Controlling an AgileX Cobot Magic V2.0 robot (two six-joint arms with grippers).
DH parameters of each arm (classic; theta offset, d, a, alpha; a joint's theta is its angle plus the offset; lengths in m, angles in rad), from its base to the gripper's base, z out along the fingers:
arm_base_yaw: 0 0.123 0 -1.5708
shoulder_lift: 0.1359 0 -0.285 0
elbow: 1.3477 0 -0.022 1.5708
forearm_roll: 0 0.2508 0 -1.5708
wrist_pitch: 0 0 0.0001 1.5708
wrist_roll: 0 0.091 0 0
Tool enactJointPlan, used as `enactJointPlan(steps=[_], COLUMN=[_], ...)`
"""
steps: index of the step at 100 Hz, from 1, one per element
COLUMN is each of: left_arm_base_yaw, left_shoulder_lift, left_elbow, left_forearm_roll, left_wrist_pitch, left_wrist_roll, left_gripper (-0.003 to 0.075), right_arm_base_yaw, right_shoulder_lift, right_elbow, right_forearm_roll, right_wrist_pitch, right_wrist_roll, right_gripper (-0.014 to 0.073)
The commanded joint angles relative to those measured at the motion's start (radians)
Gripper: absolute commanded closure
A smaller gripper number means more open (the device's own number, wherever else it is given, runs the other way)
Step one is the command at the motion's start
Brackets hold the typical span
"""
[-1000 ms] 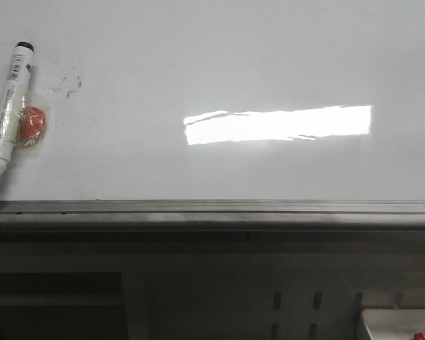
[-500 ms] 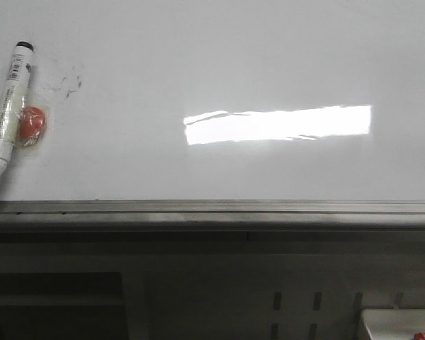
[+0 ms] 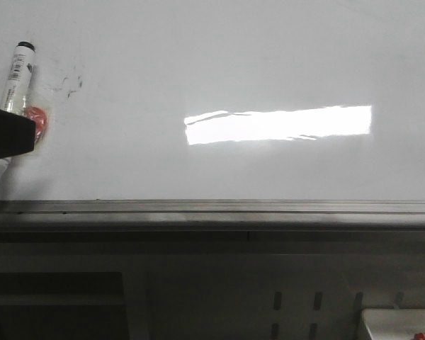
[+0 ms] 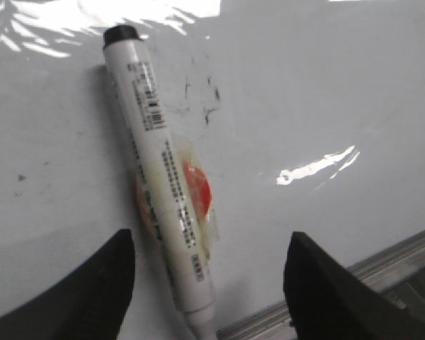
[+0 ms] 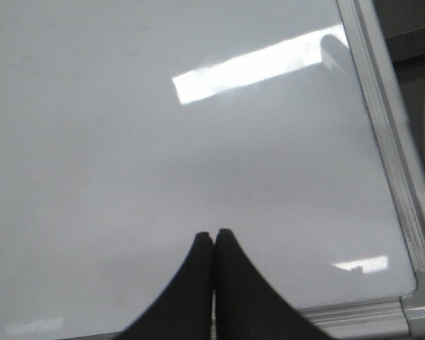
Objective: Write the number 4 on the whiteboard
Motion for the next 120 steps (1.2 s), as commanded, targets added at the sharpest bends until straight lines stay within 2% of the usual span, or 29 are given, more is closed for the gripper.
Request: enactJointPlan(steps=[1, 10, 15, 23, 24, 26, 29, 30, 32, 48, 66, 77, 96, 111, 120], left_arm_base_yaw=[-0.009, -0.009, -0.009, -0.009, -0.009, -0.009, -0.009, -0.009, -0.009, -0.009, -0.009, -0.009, -0.009, -0.009, -0.009], left_shoulder_lift=[0.029, 0.064, 0.084, 0.101, 0.102, 0.104, 0.104, 0.104, 0.104, 0.104, 0.092, 0.07, 0.061, 0.061, 0.061], left_elbow=[-0.033, -0.033, -0.033, -0.033, -0.033, -0.033, -0.033, -0.033, -0.033, -0.033, -0.033, -0.033, -0.033, -0.033, -0.033], left_forearm_roll=[-0.011, -0.011, -0.011, -0.011, -0.011, -0.011, -0.011, -0.011, -0.011, 0.002, 0.264, 0.433, 0.598, 0.806, 0.867], left_wrist_pitch=[-0.111, -0.116, -0.116, -0.116, -0.116, -0.116, -0.116, -0.118, -0.118, -0.126, -0.177, -0.254, -0.344, -0.359, -0.361], left_wrist_roll=[-0.001, -0.001, -0.001, -0.001, -0.001, -0.001, -0.001, -0.001, -0.001, -0.001, -0.001, -0.001, -0.001, -0.001, -0.001], left_gripper=[0.0296, 0.0305, 0.0337, 0.0482, 0.0539, 0.0579, 0.0683, 0.0683, 0.0743, 0.0741, 0.0741, 0.0741, 0.0741, 0.0741, 0.0741], right_arm_base_yaw=[-0.005, -0.005, -0.005, -0.005, -0.005, -0.005, -0.005, -0.005, -0.005, -0.005, 0.039, 0.097, 0.334, 0.541, 0.656], right_shoulder_lift=[0.019, 0.019, 0.019, 0.019, 0.019, 0.019, 0.019, 0.019, 0.019, 0.029, 0.09, 0.142, 0.258, 0.39, 0.492], right_elbow=[-0.036, -0.036, -0.036, -0.042, -0.042, -0.042, -0.044, -0.044, -0.047, -0.077, -0.133, -0.188, -0.282, -0.365, -0.422], right_forearm_roll=[0.003, 0.003, 0.003, 0.003, 0.003, 0.003, 0.003, 0.003, 0.003, 0.003, 0.021, 0.055, 0.084, 0.083, 0.083], right_wrist_pitch=[-0.073, -0.075, -0.067, -0.056, -0.053, -0.052, -0.046, -0.044, -0.042, 0.022, 0.082, 0.095, 0.075, 0.069, 0.075], right_wrist_roll=[-0.001, -0.001, -0.001, -0.001, -0.001, -0.001, -0.001, -0.001, -0.001, -0.001, -0.021, -0.144, -0.234, -0.241, -0.241], right_gripper=[0.0658, 0.0658, 0.0658, 0.0658, 0.0658, 0.0658, 0.0658, 0.0658, 0.0658, 0.0658, 0.0658, 0.0658, 0.0658, 0.0655, 0.0602])
